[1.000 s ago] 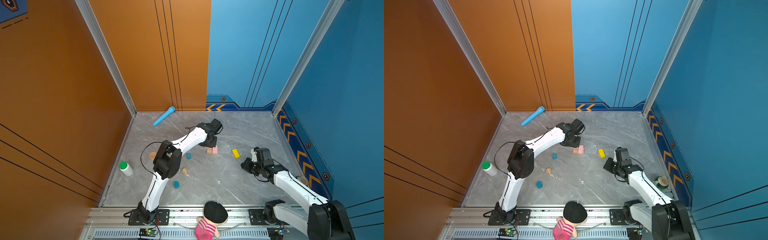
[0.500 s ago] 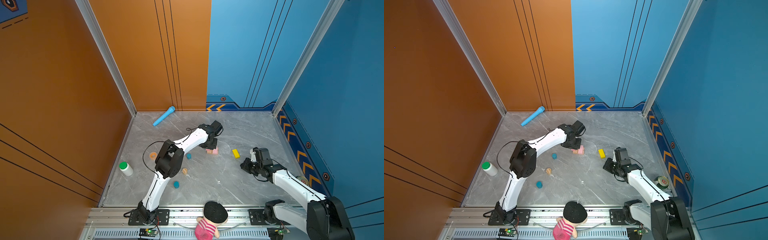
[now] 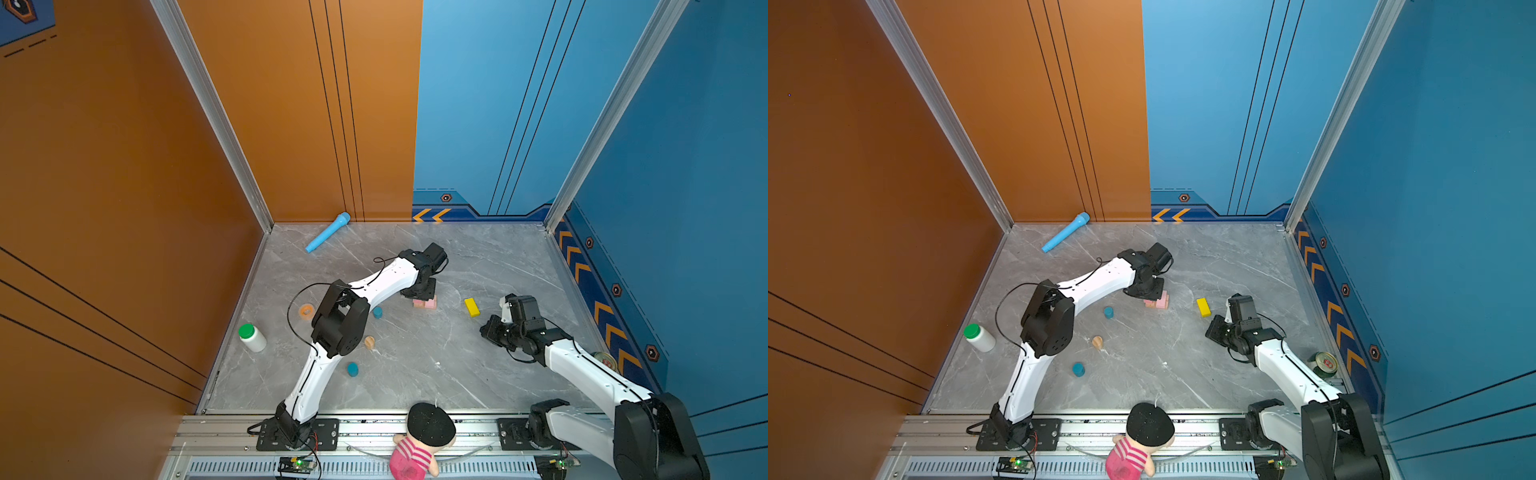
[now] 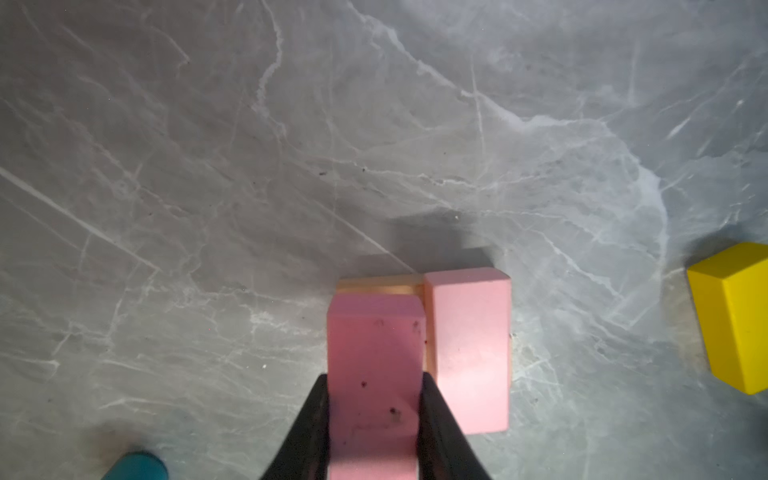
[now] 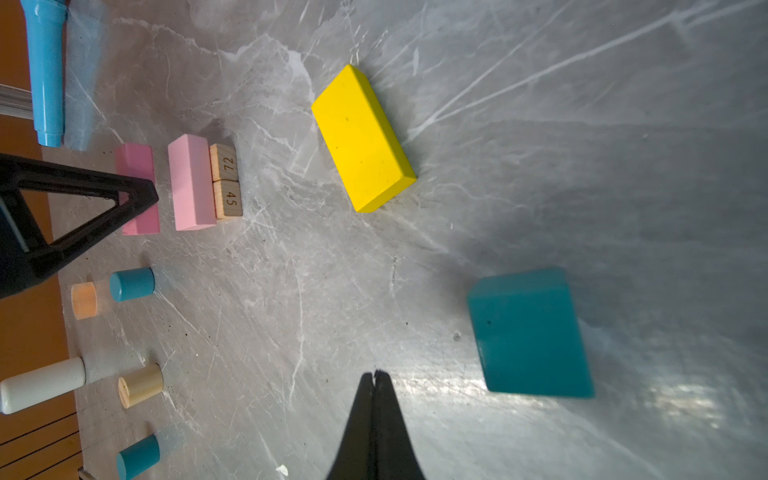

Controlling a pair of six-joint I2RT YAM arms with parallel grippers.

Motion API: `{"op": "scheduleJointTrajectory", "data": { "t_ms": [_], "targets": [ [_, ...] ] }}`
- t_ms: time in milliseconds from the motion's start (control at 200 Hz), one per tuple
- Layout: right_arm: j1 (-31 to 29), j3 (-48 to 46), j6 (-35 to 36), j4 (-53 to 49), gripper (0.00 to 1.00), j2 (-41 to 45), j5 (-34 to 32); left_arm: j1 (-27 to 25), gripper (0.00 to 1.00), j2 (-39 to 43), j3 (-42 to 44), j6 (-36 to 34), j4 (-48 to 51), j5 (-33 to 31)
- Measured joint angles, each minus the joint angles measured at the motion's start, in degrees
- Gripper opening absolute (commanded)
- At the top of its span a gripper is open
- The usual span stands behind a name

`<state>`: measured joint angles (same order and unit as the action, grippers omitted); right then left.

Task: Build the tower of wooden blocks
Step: 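Carry the pink block with the left gripper beside the first pink block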

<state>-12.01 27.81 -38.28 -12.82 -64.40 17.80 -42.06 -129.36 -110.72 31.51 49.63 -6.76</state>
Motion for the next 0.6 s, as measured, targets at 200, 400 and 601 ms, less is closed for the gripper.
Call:
{"op": "scheduleJointTrajectory", "data": {
  "t_ms": [200,400,601],
  "targets": [
    [0.0,0.0,0.0,0.0,0.00,0.0,0.0,0.0,0.14,-0.9,0.0,0.3,0.0,0.1],
    [0.0,0.0,0.0,0.0,0.01,0.0,0.0,0.0,0.20,-0.9,0.0,0.7,0.0,0.2],
    [0.0,0.0,0.0,0.0,0.00,0.0,0.0,0.0,0.27,-0.9,0.0,0.9,0.0,0.3]
  ]
}}
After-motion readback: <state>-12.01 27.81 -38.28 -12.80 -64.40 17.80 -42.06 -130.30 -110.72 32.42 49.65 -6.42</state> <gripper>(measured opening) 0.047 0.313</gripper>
